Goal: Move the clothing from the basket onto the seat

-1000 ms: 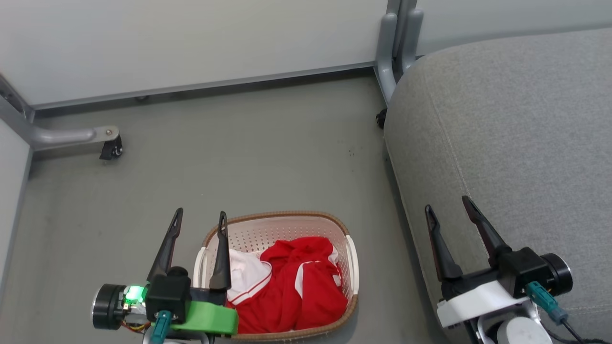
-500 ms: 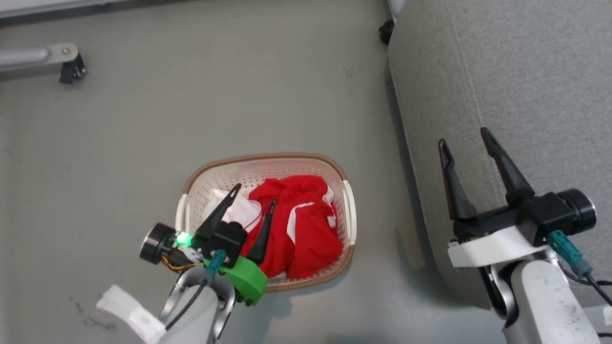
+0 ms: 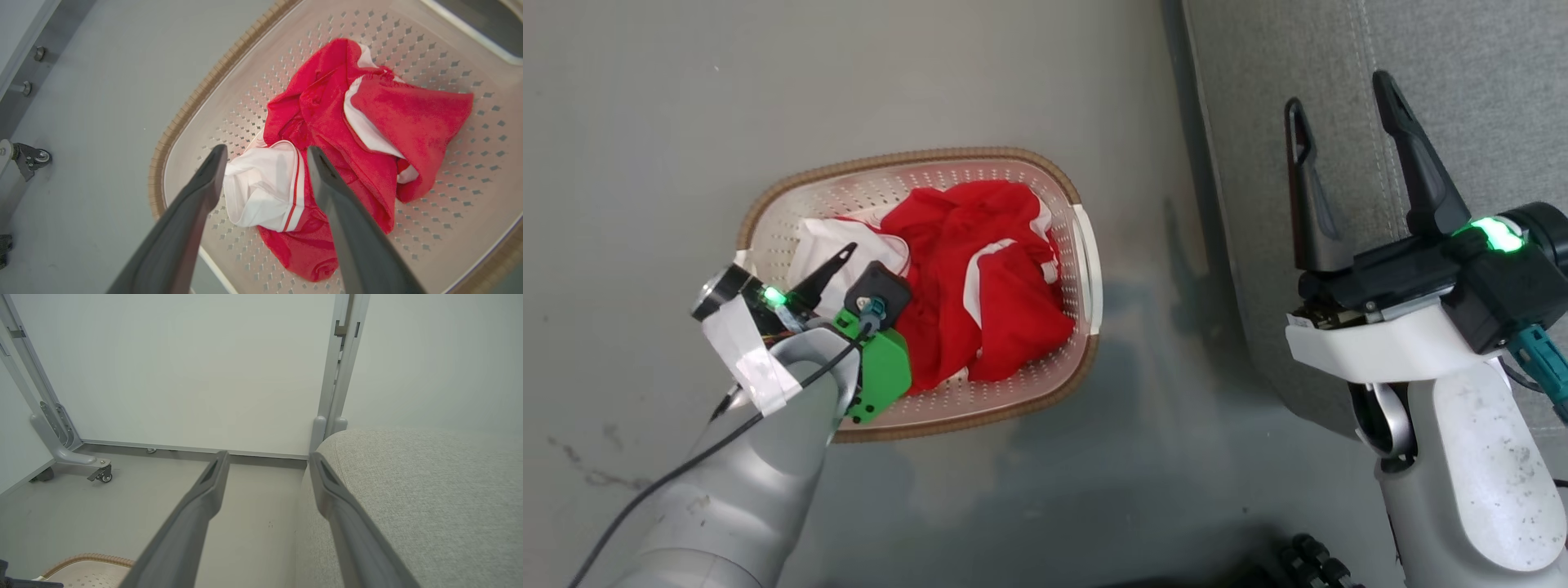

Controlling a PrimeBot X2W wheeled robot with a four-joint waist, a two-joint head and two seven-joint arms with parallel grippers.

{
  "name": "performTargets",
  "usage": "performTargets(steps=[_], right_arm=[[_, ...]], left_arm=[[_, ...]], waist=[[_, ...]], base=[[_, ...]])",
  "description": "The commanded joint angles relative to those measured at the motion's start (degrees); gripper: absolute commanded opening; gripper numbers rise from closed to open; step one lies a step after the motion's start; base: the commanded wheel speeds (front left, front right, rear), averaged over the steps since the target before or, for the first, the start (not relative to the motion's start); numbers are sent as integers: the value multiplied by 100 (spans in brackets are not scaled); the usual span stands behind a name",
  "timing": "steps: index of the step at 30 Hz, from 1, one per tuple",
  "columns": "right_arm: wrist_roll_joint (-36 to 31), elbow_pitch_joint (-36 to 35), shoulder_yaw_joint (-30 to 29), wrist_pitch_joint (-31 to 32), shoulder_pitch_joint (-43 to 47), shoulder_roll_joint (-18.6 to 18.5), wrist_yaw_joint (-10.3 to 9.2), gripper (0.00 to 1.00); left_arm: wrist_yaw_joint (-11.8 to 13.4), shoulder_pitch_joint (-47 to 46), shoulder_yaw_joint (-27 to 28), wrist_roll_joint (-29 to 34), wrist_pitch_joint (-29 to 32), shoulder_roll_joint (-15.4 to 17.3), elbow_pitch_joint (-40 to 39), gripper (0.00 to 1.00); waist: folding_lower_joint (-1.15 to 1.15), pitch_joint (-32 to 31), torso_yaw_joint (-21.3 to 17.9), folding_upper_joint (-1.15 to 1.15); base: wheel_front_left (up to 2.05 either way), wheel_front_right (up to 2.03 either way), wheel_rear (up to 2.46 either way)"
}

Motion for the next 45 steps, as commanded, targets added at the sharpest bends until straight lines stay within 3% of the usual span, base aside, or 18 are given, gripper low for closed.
performTargets(steps=[1,11,19,24,33,45], right_arm=[[22,-98,27,-18,-160,27,-2,100],[-220,-520,440,-18,-521,89,-2,100],[-223,-603,567,-18,-731,156,-2,100],[-233,-665,585,-18,-774,178,-2,100],[-277,-807,589,-18,-825,182,-2,100],[-322,-1012,700,-18,-905,162,-2,100]], left_arm=[[9,-249,-56,102,98,98,178,100],[-91,-1003,-704,682,519,356,790,100],[-8,-1313,-1042,942,1155,515,929,100],[-59,-1401,-1084,889,1451,583,964,100],[165,-1536,-972,655,1958,620,984,100],[86,-1589,-964,401,1786,559,988,100]], waist=[[-1,849,-531,0],[-1,1550,-759,0],[-1,1850,-920,0],[-1,1985,-980,0],[-1,2207,-972,0],[-1,2351,-946,0]], base=[[0,0,0],[0,0,0],[0,0,0],[0,0,0],[0,0,0],[0,0,0]])
